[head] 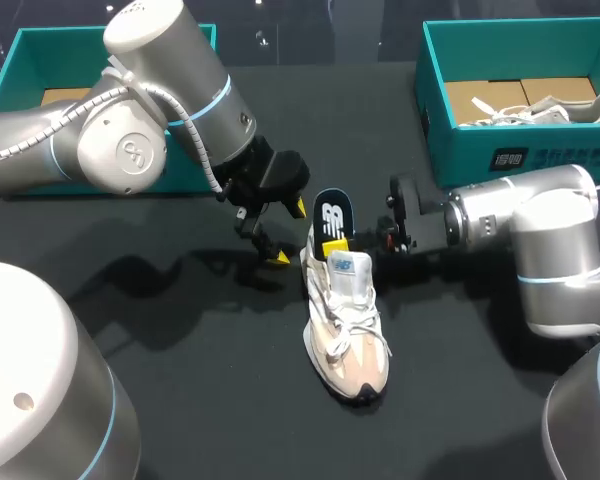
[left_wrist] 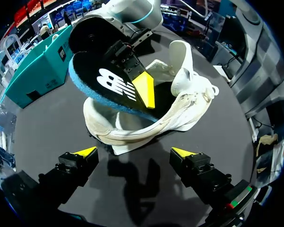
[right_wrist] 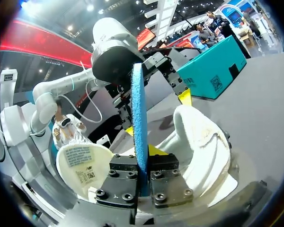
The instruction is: Take the shoe out of the shoebox, open the shoe tongue, remove and reinsert the insole, then place the shoe into the shoebox
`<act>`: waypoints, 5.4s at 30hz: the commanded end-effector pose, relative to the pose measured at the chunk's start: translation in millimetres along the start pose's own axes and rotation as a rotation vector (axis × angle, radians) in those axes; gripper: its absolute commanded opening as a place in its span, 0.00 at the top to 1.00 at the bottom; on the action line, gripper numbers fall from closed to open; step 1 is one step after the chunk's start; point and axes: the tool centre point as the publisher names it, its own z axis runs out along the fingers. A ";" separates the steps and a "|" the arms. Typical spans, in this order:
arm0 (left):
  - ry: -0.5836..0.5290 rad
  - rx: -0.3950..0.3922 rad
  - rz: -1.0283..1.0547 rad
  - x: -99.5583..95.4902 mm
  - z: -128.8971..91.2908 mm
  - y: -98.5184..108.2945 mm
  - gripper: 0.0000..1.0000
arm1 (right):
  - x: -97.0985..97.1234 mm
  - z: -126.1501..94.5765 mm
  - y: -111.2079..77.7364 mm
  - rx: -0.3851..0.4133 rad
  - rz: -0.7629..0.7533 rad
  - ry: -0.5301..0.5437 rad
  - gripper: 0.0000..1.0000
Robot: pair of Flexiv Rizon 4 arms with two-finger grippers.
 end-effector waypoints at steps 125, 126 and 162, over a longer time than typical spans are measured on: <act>0.007 -0.054 0.102 6.5 -52.5 20.6 0.00 | 6.5 -64.5 28.5 0.066 -0.004 -0.205 0.70; 0.007 -0.065 0.105 6.9 -54.9 23.1 0.00 | 6.6 -68.8 28.1 0.067 0.006 -0.215 0.70; 0.121 -0.127 0.260 15.3 -139.3 97.7 0.00 | 34.1 -145.0 55.3 0.369 0.540 -0.726 1.00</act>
